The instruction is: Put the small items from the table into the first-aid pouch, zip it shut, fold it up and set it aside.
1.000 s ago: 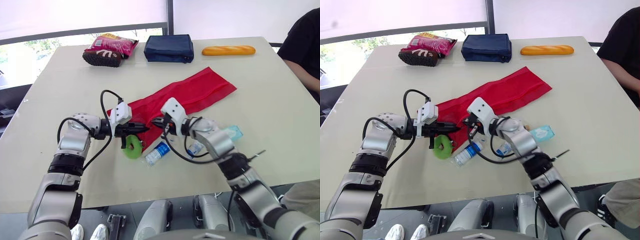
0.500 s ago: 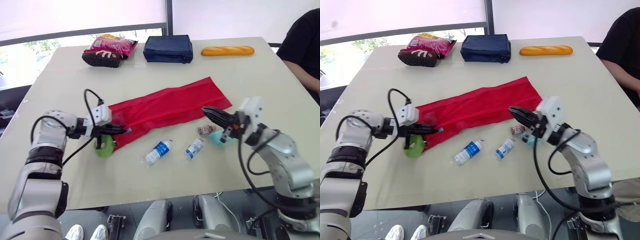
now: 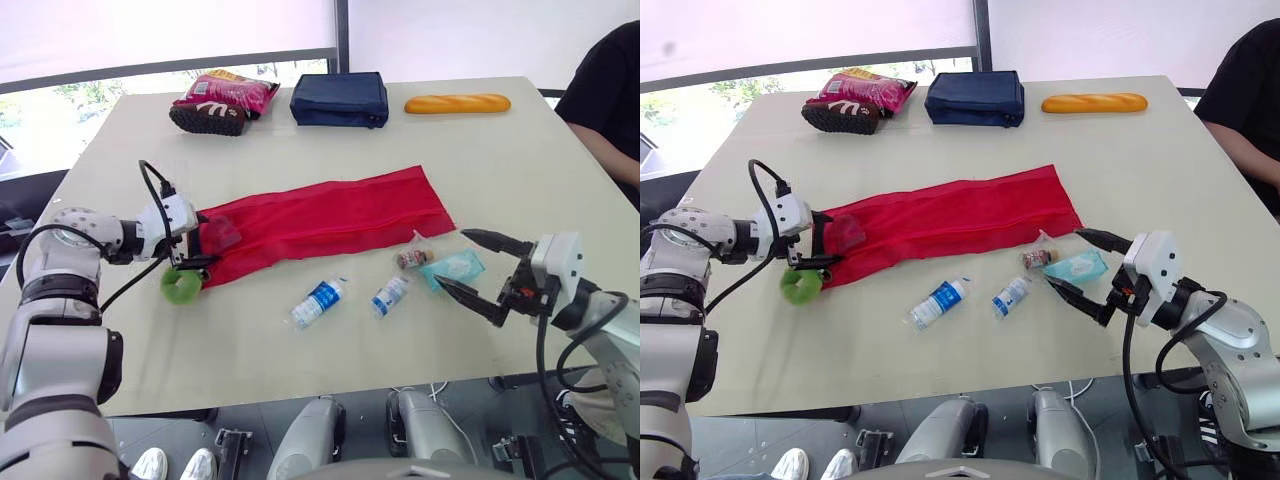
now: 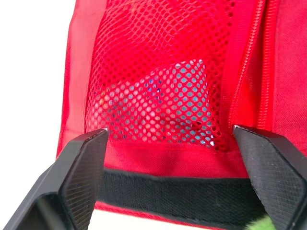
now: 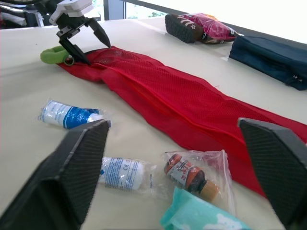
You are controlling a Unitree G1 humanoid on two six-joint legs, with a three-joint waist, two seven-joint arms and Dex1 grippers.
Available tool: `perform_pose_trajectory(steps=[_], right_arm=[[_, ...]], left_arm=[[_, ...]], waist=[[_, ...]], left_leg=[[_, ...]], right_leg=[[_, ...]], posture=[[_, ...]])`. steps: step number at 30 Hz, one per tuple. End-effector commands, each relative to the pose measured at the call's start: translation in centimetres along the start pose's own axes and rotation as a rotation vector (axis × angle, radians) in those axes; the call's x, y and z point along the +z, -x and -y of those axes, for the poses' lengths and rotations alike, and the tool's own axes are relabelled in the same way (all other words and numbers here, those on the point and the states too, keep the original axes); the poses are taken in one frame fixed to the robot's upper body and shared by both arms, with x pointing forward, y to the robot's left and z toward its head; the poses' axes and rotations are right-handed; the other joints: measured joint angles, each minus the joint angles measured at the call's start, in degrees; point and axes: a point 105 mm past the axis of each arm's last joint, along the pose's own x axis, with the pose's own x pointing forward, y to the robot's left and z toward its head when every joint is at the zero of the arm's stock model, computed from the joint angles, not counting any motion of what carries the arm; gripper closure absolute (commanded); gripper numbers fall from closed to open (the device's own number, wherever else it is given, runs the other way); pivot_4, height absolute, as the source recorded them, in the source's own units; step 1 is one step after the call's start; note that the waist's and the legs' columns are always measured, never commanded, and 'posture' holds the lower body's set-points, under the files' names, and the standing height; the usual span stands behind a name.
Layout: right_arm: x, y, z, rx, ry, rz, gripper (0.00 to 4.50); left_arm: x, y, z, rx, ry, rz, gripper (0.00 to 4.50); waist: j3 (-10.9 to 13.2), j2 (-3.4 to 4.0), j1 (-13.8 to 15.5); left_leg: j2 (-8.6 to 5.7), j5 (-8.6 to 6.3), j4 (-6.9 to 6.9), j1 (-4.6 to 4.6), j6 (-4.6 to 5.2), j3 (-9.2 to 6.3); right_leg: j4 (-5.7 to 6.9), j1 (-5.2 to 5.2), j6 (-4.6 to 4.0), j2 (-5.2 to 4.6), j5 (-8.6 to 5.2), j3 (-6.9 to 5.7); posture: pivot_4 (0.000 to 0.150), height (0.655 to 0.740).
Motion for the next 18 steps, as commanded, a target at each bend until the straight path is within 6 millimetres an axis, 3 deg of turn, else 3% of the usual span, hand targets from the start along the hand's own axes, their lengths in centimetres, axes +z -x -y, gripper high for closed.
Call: perform_pose_trajectory(steps=[1,7,9,13,18], right_arm=[[1.5,-0.3,-0.5,0.013,0.051,0.049,0.06],[1.5,-0.2,-0.2,0.004,0.066,0.043,0.06],[1.6,-0.2,-0.1,0.003,0.070,0.042,0.06],[1.5,-0.4,-0.1,0.005,0.072,0.043,0.06],[1.6,-0.5,0.0,-0.006,0.075,0.055,0.06]], left_arm=[[1.4,0.7,-1.2,0.037,-0.006,0.054,0.00],[0.9,1.8,1.9,-0.300,0.002,-0.031,0.00],[1.3,2.1,1.9,-0.336,-0.020,-0.043,0.00],[3.7,1.4,1.1,-0.315,-0.060,0.048,0.00],[9.7,-1.6,1.2,-0.302,-0.112,0.295,0.00]], waist=[[0.0,-0.03,0.4],[0.0,-0.08,0.5],[0.0,-0.09,0.5],[0.1,-0.18,0.7],[0.1,-0.20,1.4]], left_leg=[[0.00,0.01,0.02,-0.03,-0.02,0.00],[-0.03,0.06,0.13,-0.15,-0.10,0.00],[-0.03,0.06,0.13,-0.16,-0.10,0.00],[-0.01,0.05,0.15,-0.18,-0.09,-0.05],[-0.03,0.04,0.27,-0.21,-0.07,-0.06]], right_leg=[[-0.01,0.00,0.00,0.00,0.00,-0.01],[-0.07,0.00,0.00,-0.03,0.00,-0.06],[-0.07,0.00,0.00,-0.02,0.00,-0.06],[-0.06,0.00,0.00,-0.02,0.00,-0.10],[-0.05,0.04,0.00,-0.06,0.00,-0.11]], posture=[[0.150,0.7395],[0.150,0.7395],[0.150,0.7395],[0.150,0.7395],[0.150,0.7395]])
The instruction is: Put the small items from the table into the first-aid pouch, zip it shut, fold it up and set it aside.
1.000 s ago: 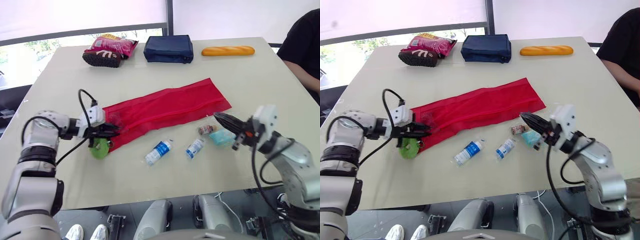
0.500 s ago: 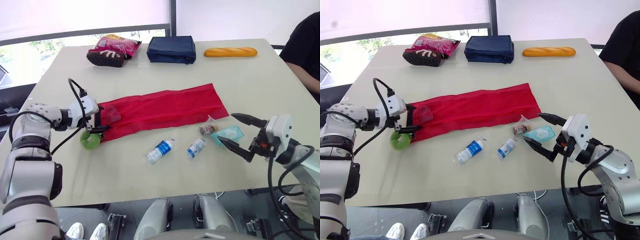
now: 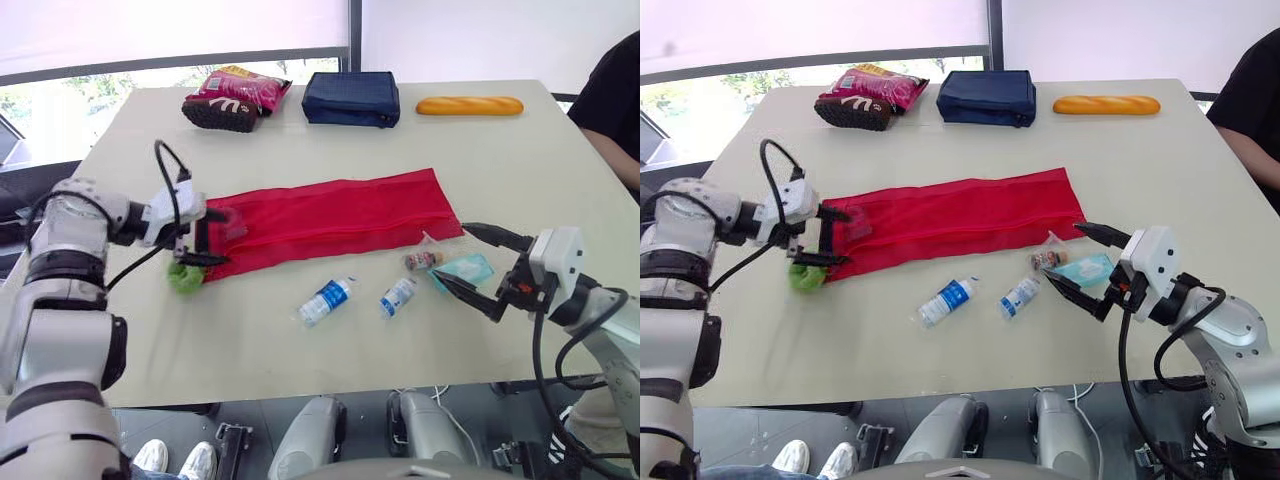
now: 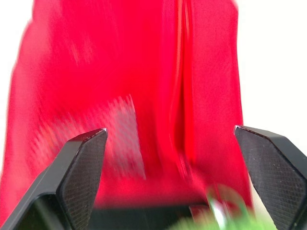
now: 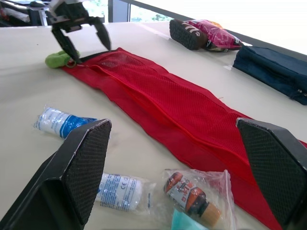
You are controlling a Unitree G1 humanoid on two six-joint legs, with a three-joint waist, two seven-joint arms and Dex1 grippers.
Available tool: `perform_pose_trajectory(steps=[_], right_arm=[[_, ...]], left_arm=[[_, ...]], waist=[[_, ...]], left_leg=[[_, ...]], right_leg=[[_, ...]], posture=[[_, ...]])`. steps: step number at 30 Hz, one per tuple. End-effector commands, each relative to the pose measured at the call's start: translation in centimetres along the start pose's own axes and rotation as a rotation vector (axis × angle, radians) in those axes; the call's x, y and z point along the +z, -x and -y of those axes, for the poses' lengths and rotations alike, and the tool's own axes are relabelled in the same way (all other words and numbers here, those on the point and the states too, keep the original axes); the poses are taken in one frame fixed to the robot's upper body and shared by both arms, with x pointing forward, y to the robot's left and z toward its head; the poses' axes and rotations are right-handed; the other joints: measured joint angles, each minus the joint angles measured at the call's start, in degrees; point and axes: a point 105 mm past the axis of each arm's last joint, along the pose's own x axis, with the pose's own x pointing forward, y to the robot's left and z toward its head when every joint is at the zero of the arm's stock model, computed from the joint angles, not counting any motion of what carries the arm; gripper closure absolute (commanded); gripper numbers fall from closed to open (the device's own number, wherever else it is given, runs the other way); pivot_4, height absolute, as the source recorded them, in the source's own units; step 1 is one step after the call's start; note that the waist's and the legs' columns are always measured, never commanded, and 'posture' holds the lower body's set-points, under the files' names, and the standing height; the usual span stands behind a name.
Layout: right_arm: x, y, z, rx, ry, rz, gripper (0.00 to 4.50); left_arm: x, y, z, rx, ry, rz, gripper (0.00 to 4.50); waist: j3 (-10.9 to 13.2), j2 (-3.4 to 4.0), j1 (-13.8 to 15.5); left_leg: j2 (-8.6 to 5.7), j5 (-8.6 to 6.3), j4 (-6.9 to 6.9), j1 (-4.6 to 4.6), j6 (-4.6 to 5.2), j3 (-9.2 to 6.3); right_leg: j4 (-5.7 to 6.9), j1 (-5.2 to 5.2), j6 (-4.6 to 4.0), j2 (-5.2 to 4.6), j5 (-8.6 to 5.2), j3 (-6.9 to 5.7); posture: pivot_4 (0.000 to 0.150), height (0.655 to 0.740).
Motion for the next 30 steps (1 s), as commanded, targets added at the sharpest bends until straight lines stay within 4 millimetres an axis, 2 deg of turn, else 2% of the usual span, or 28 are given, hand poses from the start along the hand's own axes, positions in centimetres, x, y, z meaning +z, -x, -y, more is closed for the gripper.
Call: perform_pose_trajectory(steps=[1,5,9,12,16,23,26,28,30], right_arm=[[1.1,-0.1,0.2,-0.013,0.042,0.044,0.06],[1.2,-0.2,0.4,-0.032,0.031,0.042,0.06],[1.2,-0.2,0.4,-0.041,0.027,0.030,0.06],[1.5,-0.2,0.3,-0.043,0.030,0.031,0.06],[1.7,0.0,0.0,-0.051,0.038,0.022,0.06],[1.6,0.5,0.1,-0.086,0.040,0.002,0.06],[1.7,0.2,0.1,-0.086,0.040,0.006,0.00],[1.7,0.0,0.2,-0.085,0.043,0.007,0.00],[1.7,-0.1,0.2,-0.084,0.045,0.008,0.00]], left_arm=[[4.6,-2.6,-0.8,0.015,-0.101,0.158,0.00],[5.9,-6.6,-0.7,0.049,-0.151,0.153,0.00],[6.5,-9.2,-0.7,0.066,-0.158,0.149,0.00],[6.2,-10.5,-0.8,0.076,-0.188,0.099,0.00],[5.2,-11.0,-1.2,0.092,-0.238,0.019,0.00],[4.9,-10.1,-1.7,0.086,-0.229,-0.005,0.00],[4.5,-10.2,-1.6,0.080,-0.213,-0.011,0.83],[4.4,-10.5,-1.4,0.077,-0.211,-0.013,1.59],[4.6,-10.7,-1.4,0.071,-0.199,0.001,2.64]], waist=[[0.0,-0.01,0.2],[0.0,-0.01,0.3],[0.0,-0.01,0.2],[0.0,-0.02,0.4],[0.0,-0.04,0.7],[0.0,-0.05,0.6],[0.0,-0.04,0.6],[0.0,-0.04,0.7],[0.0,-0.05,0.7]], left_leg=[[0.00,0.00,0.04,-0.03,0.00,-0.01],[0.00,0.00,0.11,-0.05,-0.01,0.00],[0.02,0.01,0.10,-0.03,-0.01,0.00],[0.02,0.00,0.11,-0.03,-0.01,0.02],[0.01,0.01,0.11,-0.03,-0.01,0.02],[0.01,0.00,0.14,-0.03,0.00,0.03],[0.01,0.00,0.14,-0.02,0.00,0.03],[0.01,0.00,0.15,-0.02,0.00,0.03],[0.01,0.00,0.17,-0.02,0.00,0.03]], right_leg=[[0.00,0.00,0.00,0.00,0.00,-0.01],[0.03,-0.01,0.00,0.02,0.01,0.04],[0.05,-0.03,-0.01,0.07,0.01,0.07],[0.05,-0.02,0.00,0.06,0.01,0.08],[0.05,-0.02,0.00,0.06,0.01,0.07],[0.06,0.00,0.00,0.06,0.01,0.06],[0.08,0.00,0.00,0.06,0.01,0.06],[0.08,0.00,0.00,0.07,0.01,0.06],[0.08,0.01,0.00,0.06,0.01,0.05]], posture=[[0.150,0.7395],[0.150,0.7395],[0.150,0.7395],[0.150,0.7395],[0.150,0.7395],[0.150,0.7395],[0.150,0.7395],[0.150,0.7395],[0.150,0.7395]])
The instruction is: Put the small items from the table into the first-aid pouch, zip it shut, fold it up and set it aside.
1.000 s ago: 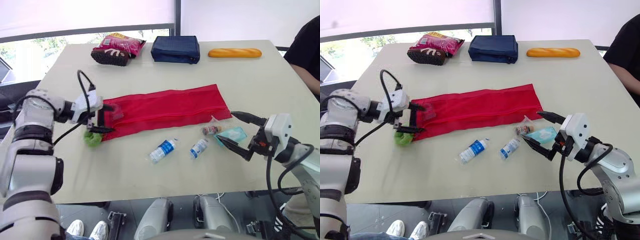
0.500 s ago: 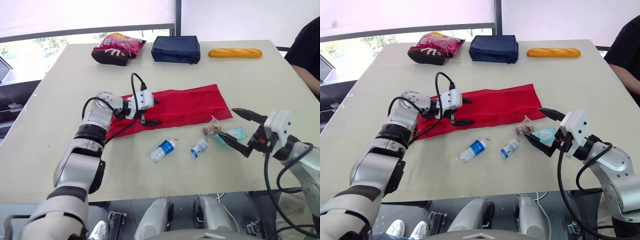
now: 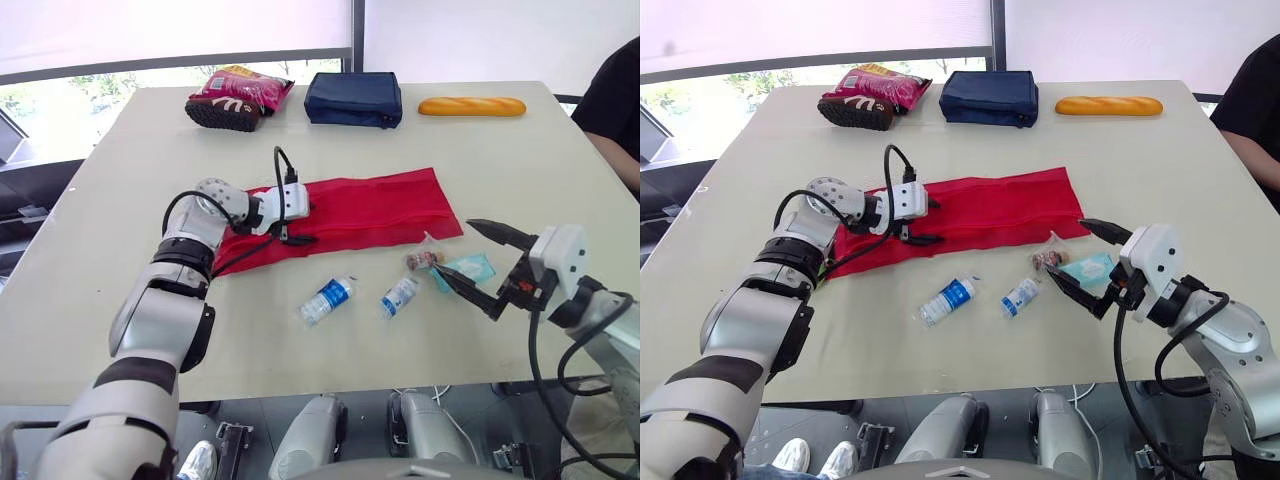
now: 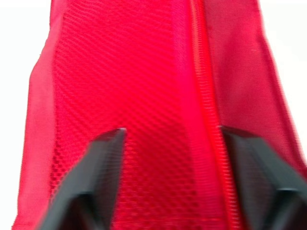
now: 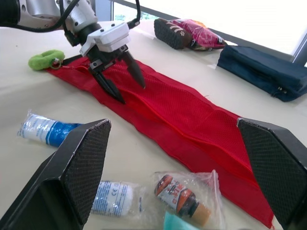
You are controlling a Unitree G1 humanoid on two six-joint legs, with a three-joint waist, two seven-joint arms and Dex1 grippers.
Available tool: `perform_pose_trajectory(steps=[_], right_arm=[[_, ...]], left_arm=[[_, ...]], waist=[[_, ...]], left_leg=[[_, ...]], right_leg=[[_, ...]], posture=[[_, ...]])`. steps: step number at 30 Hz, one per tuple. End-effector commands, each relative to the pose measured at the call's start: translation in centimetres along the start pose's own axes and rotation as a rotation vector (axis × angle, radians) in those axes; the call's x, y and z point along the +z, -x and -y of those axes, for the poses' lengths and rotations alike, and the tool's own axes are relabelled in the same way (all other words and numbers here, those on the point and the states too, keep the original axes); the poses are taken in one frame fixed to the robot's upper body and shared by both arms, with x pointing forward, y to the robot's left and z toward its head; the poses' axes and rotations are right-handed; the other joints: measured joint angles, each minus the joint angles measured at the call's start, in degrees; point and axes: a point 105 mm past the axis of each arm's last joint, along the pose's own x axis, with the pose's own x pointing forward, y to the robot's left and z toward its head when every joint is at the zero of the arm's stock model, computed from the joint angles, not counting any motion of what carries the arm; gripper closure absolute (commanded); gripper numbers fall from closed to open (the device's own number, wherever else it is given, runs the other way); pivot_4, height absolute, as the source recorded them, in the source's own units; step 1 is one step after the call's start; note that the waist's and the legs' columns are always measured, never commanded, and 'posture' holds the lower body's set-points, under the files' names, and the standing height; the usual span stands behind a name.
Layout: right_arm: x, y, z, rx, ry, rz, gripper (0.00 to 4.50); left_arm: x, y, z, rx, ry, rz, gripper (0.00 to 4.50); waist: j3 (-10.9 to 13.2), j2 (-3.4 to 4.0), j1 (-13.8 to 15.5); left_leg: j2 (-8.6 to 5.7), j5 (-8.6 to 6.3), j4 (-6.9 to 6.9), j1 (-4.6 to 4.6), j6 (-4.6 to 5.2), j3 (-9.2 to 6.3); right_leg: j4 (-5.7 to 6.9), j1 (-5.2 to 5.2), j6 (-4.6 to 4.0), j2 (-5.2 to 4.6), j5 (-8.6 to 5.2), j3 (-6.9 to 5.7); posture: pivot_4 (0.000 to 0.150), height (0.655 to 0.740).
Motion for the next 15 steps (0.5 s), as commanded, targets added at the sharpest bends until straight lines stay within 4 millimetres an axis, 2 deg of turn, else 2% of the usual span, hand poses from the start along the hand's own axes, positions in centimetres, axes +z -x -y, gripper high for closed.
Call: perform_pose_trajectory(steps=[1,3,4,15], right_arm=[[0.94,-0.16,-0.12,0.006,0.033,0.023,0.00],[0.93,-0.24,-0.12,0.008,0.035,0.022,0.00],[0.94,-0.28,-0.17,0.009,0.035,0.021,0.00],[1.11,-0.43,-0.41,0.012,0.040,0.019,0.00]], left_arm=[[0.09,0.17,-0.32,0.011,0.014,0.003,3.02],[0.23,0.19,-0.47,0.013,0.027,0.010,3.87],[0.24,0.25,-0.51,0.013,0.036,0.012,4.47],[0.95,0.79,-0.77,-0.015,0.153,0.083,4.47]], waist=[[0.0,0.00,0.0],[0.0,0.00,0.0],[0.0,0.00,0.0],[0.0,0.00,0.0]], left_leg=[[0.00,0.00,0.00,0.00,0.00,0.00],[0.00,0.00,0.02,-0.01,0.00,0.00],[0.00,0.00,0.05,-0.02,0.01,0.00],[0.00,-0.01,0.07,-0.03,0.01,0.00]], right_leg=[[0.00,0.00,0.00,0.00,0.00,0.00],[0.00,0.00,0.00,0.00,0.00,0.00],[0.00,0.00,0.00,0.00,0.00,0.00],[0.02,0.00,0.00,0.00,0.00,-0.01]], posture=[[0.150,0.7395],[0.150,0.7395],[0.150,0.7395],[0.150,0.7395]])
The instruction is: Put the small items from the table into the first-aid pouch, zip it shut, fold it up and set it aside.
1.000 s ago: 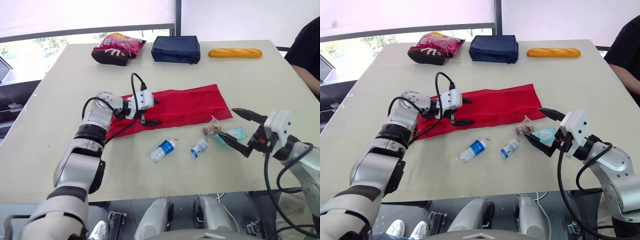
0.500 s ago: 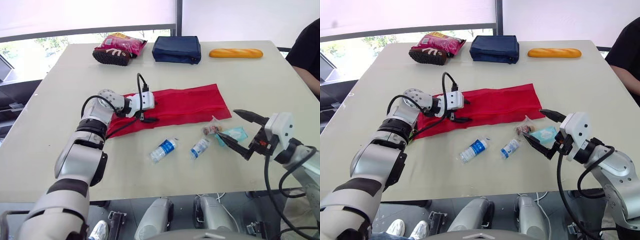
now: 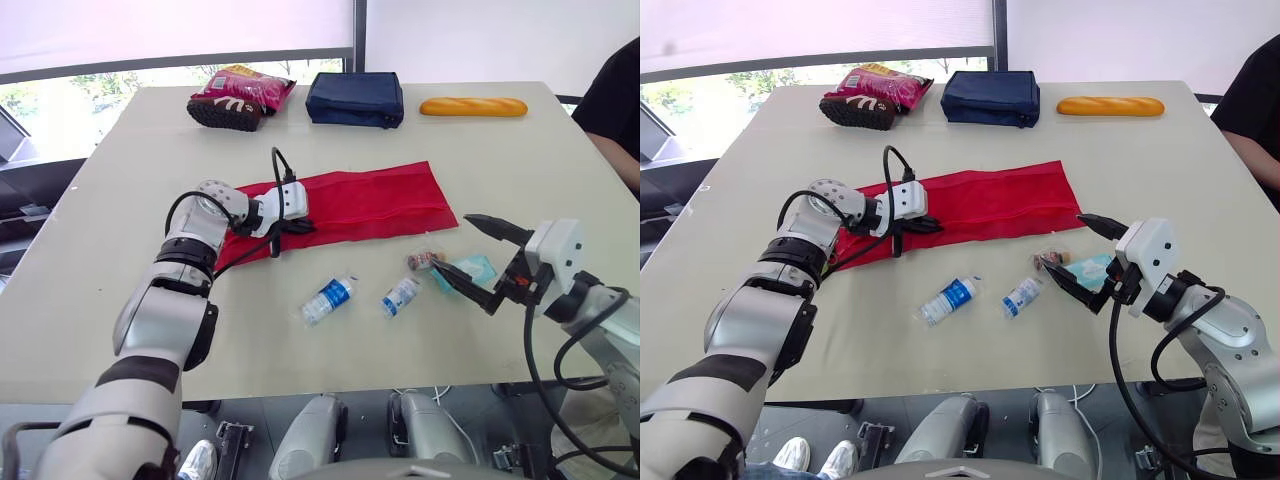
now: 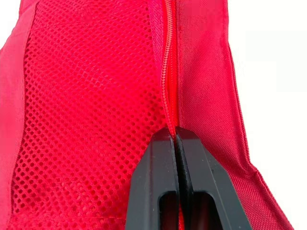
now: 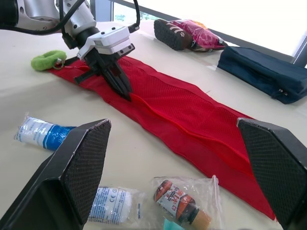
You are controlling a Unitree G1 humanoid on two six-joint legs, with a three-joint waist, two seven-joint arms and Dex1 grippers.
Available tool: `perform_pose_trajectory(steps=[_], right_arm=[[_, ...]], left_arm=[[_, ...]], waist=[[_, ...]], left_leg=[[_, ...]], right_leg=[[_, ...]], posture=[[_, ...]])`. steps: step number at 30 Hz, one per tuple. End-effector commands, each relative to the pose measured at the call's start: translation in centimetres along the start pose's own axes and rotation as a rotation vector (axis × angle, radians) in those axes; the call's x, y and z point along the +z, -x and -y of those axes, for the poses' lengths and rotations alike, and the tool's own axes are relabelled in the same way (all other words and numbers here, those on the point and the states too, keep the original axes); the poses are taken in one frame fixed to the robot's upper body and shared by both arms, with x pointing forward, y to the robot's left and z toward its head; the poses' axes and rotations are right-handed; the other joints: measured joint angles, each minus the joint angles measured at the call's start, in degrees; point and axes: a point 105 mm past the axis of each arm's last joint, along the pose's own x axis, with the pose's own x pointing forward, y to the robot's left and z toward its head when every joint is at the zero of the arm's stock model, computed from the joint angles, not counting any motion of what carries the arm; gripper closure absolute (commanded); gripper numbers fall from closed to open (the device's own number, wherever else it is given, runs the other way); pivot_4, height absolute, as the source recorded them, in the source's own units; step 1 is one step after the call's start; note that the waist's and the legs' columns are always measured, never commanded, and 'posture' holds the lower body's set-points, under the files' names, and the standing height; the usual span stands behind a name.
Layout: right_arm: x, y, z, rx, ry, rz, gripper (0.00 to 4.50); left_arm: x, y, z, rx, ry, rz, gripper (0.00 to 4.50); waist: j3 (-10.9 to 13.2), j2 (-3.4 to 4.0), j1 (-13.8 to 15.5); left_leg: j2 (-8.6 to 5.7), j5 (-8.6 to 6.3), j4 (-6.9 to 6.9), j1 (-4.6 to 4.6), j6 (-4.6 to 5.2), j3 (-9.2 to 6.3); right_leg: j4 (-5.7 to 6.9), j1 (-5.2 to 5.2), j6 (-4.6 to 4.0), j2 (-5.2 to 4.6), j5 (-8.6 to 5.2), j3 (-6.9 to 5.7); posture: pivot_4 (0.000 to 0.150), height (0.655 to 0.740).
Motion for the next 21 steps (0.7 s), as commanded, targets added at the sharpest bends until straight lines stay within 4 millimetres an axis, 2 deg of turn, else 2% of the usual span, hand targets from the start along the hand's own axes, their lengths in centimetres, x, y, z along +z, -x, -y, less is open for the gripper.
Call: perform_pose_trajectory(steps=[1,10,21], right_arm=[[1.2,-0.1,-0.4,0.012,0.047,0.027,0.00],[1.5,0.0,-0.7,0.017,0.040,0.027,0.00],[1.6,0.1,-1.5,0.049,0.025,0.025,0.00]], left_arm=[[1.4,0.8,-0.7,-0.001,0.032,0.067,4.47],[2.3,1.8,0.2,-0.101,0.047,0.120,4.47],[4.2,2.7,-0.4,-0.027,-0.065,0.170,4.47]], waist=[[0.0,0.00,0.0],[0.0,0.00,0.0],[0.0,0.00,0.1]], left_leg=[[0.00,0.00,0.00,0.00,0.00,0.00],[0.00,0.00,0.03,-0.02,0.00,0.00],[0.01,0.00,0.05,-0.03,0.00,-0.01]], right_leg=[[0.00,0.00,0.00,0.00,0.00,0.00],[0.00,0.00,0.00,0.00,0.00,0.00],[0.00,-0.01,0.00,-0.02,0.00,0.01]], posture=[[0.150,0.7395],[0.150,0.7395],[0.150,0.7395]])
